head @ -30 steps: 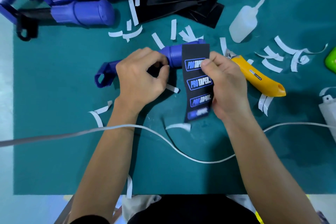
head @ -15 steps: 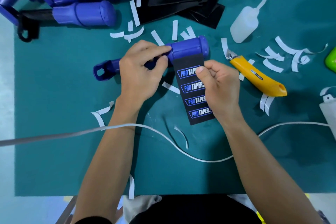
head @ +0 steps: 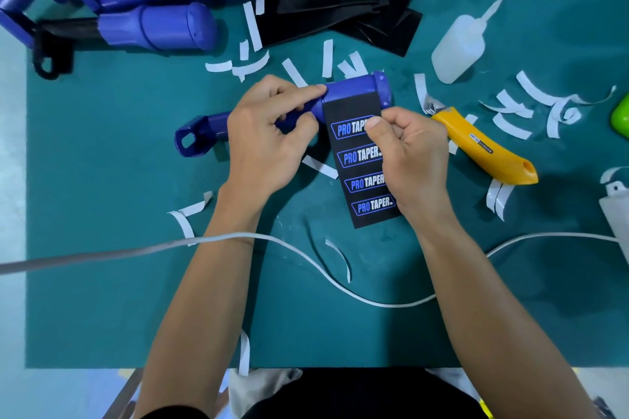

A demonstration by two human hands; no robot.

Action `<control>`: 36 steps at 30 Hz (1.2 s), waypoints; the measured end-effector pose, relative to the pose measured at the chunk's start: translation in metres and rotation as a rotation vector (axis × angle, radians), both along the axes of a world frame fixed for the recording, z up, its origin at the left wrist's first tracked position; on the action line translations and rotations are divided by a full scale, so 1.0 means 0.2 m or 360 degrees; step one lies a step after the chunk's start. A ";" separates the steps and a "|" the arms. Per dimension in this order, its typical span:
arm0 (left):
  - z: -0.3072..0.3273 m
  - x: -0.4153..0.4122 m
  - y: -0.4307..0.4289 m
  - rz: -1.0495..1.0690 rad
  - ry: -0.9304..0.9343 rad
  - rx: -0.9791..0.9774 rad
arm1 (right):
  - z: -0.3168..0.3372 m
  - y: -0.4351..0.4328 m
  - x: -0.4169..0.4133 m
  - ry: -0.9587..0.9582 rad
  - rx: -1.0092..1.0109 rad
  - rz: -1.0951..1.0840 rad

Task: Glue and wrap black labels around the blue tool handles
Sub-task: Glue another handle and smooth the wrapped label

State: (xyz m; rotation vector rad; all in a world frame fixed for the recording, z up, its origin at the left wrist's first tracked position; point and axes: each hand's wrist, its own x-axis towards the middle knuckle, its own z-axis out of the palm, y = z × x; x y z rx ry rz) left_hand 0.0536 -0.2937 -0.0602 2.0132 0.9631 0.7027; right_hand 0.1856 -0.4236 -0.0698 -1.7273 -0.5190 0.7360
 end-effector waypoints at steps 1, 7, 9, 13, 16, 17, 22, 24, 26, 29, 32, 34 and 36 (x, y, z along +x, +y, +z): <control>0.00 0.00 0.00 0.0004 0.0000 -0.0005 | 0.00 0.00 0.00 0.0003 -0.0001 0.0000; 0.00 0.00 0.00 0.0025 -0.0001 -0.0020 | -0.01 0.00 0.00 0.0006 -0.0028 -0.0027; 0.00 0.01 0.00 0.0035 0.0003 -0.0023 | -0.02 0.01 -0.01 0.0011 -0.0046 -0.0036; 0.00 0.02 0.00 0.0073 0.0012 0.0005 | -0.02 0.01 -0.01 0.0034 -0.0065 -0.0048; 0.00 0.04 -0.01 0.0117 0.0026 0.0055 | -0.01 0.01 -0.01 0.0050 -0.0070 -0.0049; 0.00 0.05 -0.02 0.0132 0.0039 0.0081 | -0.01 0.01 -0.01 0.0060 -0.0070 -0.0053; -0.02 0.07 -0.02 0.0194 0.0128 0.0174 | 0.00 0.01 -0.01 0.0074 -0.0101 -0.0073; -0.02 0.06 -0.02 0.0194 0.0129 0.0175 | 0.00 0.01 -0.01 0.0079 -0.0120 -0.0070; -0.02 0.06 -0.02 0.0190 0.0126 0.0171 | 0.01 0.01 -0.02 0.0061 -0.0144 -0.0056; -0.02 0.06 -0.01 0.0187 0.0121 0.0160 | 0.03 0.00 -0.01 -0.0029 -0.0203 -0.0055; -0.02 0.06 -0.01 0.0182 0.0105 0.0150 | 0.05 -0.03 -0.02 -0.0329 -0.0305 -0.0163; -0.02 0.06 -0.01 0.0180 0.0098 0.0147 | 0.07 -0.04 -0.03 -0.0613 -0.0326 -0.0288; -0.02 0.06 -0.01 0.0179 0.0100 0.0150 | 0.11 -0.03 -0.04 -0.0741 -0.0241 -0.0361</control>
